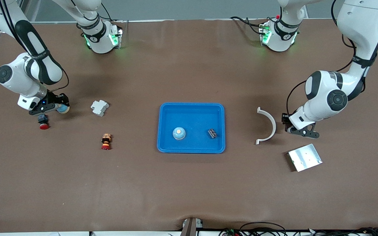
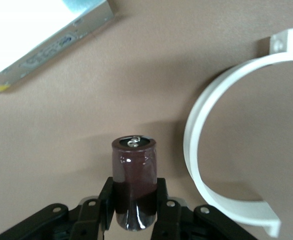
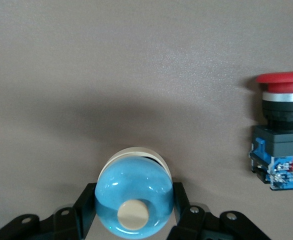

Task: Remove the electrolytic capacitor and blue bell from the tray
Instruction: 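Set the capacitor by the white arc while the right gripper releases the bell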

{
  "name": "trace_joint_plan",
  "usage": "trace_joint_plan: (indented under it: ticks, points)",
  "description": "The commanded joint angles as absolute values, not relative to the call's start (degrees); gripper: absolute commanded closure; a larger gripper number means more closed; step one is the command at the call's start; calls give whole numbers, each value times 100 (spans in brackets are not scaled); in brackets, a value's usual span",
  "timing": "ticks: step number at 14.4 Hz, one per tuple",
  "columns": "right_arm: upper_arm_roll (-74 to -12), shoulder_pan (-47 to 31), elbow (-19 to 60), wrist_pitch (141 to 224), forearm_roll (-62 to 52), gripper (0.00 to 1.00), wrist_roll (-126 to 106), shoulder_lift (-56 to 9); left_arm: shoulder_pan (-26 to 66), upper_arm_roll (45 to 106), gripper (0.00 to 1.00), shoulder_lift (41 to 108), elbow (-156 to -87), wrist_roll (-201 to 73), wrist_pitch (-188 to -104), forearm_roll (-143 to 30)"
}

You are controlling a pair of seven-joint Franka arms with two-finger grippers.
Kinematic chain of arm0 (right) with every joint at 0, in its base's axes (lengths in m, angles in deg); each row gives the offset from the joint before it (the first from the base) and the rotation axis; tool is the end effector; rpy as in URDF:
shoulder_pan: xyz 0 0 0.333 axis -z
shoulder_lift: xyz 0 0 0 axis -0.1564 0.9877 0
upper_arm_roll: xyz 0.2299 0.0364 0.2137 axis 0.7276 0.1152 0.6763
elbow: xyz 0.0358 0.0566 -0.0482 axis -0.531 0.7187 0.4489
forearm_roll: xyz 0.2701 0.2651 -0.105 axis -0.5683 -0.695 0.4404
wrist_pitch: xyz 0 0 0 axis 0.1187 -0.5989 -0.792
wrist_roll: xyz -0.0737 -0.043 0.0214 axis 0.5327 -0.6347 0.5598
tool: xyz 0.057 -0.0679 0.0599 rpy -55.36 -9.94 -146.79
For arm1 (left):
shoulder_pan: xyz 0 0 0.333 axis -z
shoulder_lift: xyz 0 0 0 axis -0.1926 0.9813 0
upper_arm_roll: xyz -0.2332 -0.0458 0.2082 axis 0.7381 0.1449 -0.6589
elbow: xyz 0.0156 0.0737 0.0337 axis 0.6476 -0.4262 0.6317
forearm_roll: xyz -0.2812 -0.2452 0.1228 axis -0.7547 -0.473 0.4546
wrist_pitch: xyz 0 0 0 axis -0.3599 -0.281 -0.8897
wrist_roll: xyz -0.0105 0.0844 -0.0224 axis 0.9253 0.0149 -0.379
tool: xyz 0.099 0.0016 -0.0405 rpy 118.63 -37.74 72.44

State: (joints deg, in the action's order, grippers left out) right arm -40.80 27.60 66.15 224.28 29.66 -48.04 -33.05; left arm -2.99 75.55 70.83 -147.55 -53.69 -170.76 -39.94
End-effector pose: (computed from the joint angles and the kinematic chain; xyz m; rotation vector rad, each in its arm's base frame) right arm 0.4213 -0.1722 0.1783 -3.0758 -0.5177 0.0526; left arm 0.5506 -0.0445 0.2126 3.0777 -0.3549 -0.1014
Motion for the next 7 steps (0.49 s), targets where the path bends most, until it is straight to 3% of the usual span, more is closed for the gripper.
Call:
trace_joint_plan:
  ticks: [1,5,7]
  points:
    - [-4000,2807,6543,22451,2734,1,-4867,-3260,-410,7610,96,7277,-14711,-5430,-17391,-3681]
    - [-3948,2763,6525,22241,2733,0,-4850,-3329,-472,7593,96,7462,-14667,-5561,-17620,-3347]
    - [-3851,2763,6281,21506,2707,0,-4823,-3574,-541,7593,93,7506,-14667,-5641,-17629,-3127]
